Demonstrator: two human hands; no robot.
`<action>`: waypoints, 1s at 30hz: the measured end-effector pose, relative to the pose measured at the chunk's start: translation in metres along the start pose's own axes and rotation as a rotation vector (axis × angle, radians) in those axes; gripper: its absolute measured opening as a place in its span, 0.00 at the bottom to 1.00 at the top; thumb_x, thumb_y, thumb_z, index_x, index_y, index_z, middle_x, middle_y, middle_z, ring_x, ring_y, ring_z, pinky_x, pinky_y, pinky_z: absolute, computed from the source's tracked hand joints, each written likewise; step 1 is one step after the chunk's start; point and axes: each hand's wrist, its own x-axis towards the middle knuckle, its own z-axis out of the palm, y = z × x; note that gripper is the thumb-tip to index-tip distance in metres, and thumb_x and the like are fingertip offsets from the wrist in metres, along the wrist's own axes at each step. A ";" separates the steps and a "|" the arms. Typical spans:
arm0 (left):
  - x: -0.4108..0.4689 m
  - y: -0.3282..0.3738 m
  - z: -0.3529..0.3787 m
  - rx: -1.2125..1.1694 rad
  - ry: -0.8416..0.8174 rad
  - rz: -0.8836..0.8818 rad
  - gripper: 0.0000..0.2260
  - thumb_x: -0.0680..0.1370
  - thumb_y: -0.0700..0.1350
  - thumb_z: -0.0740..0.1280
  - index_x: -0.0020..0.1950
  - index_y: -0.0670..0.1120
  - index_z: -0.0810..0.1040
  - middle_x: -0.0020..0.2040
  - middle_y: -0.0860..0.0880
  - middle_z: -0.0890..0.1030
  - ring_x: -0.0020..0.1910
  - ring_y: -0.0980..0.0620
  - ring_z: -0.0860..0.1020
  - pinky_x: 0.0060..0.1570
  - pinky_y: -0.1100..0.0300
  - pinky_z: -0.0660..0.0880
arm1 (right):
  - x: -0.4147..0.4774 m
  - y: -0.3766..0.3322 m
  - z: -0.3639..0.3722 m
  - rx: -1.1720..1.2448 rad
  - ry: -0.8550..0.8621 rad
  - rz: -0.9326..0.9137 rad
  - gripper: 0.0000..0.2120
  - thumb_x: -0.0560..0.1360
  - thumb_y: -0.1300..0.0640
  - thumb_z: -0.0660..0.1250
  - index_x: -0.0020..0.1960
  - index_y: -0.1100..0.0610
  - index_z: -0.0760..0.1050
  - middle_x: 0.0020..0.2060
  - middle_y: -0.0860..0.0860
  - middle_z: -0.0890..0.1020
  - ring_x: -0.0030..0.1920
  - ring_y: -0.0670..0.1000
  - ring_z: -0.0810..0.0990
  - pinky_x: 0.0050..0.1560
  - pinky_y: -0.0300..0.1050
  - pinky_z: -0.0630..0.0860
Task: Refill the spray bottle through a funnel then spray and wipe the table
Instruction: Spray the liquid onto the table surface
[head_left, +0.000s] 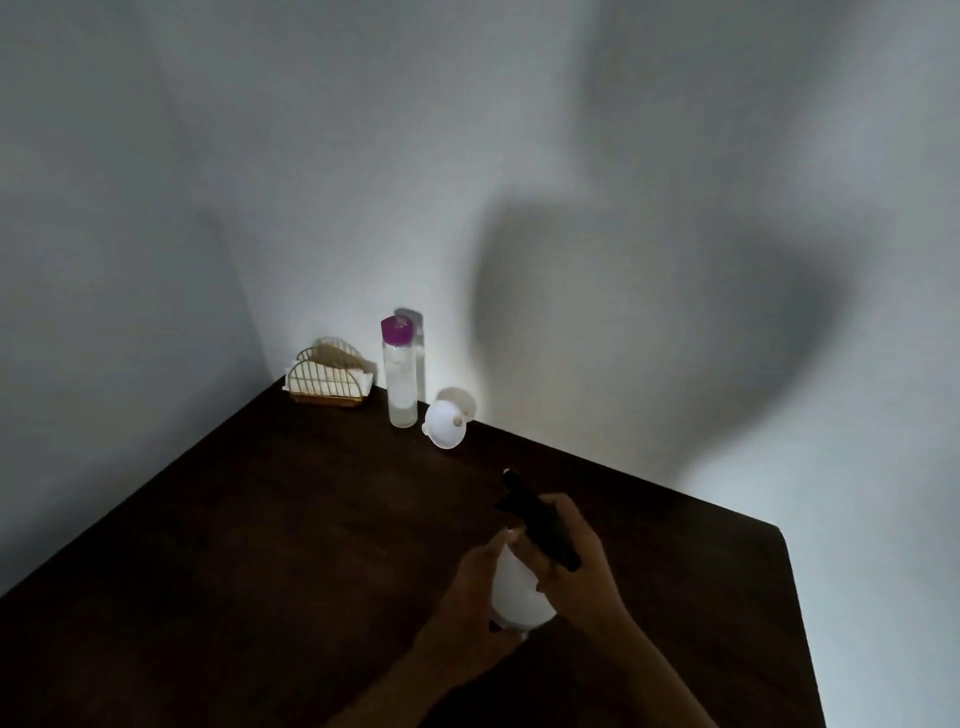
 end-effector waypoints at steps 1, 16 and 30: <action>0.012 -0.007 -0.001 0.009 0.024 0.001 0.35 0.71 0.60 0.66 0.70 0.61 0.47 0.68 0.60 0.57 0.70 0.59 0.60 0.60 0.81 0.55 | 0.010 0.003 0.002 0.008 0.019 0.014 0.11 0.70 0.62 0.72 0.48 0.55 0.72 0.36 0.48 0.79 0.37 0.42 0.80 0.34 0.33 0.74; 0.178 -0.047 0.009 -0.117 0.020 -0.031 0.44 0.68 0.46 0.75 0.74 0.53 0.48 0.70 0.50 0.60 0.66 0.57 0.62 0.64 0.67 0.64 | 0.150 0.046 0.002 0.162 0.495 0.139 0.11 0.63 0.64 0.78 0.40 0.59 0.76 0.35 0.53 0.80 0.38 0.50 0.79 0.39 0.42 0.76; 0.223 -0.055 0.020 -0.188 -0.077 -0.066 0.30 0.78 0.42 0.61 0.75 0.46 0.48 0.75 0.44 0.54 0.73 0.47 0.58 0.70 0.59 0.58 | 0.201 0.069 0.004 -0.044 0.711 0.204 0.20 0.65 0.59 0.77 0.50 0.54 0.68 0.40 0.42 0.75 0.41 0.42 0.75 0.39 0.34 0.70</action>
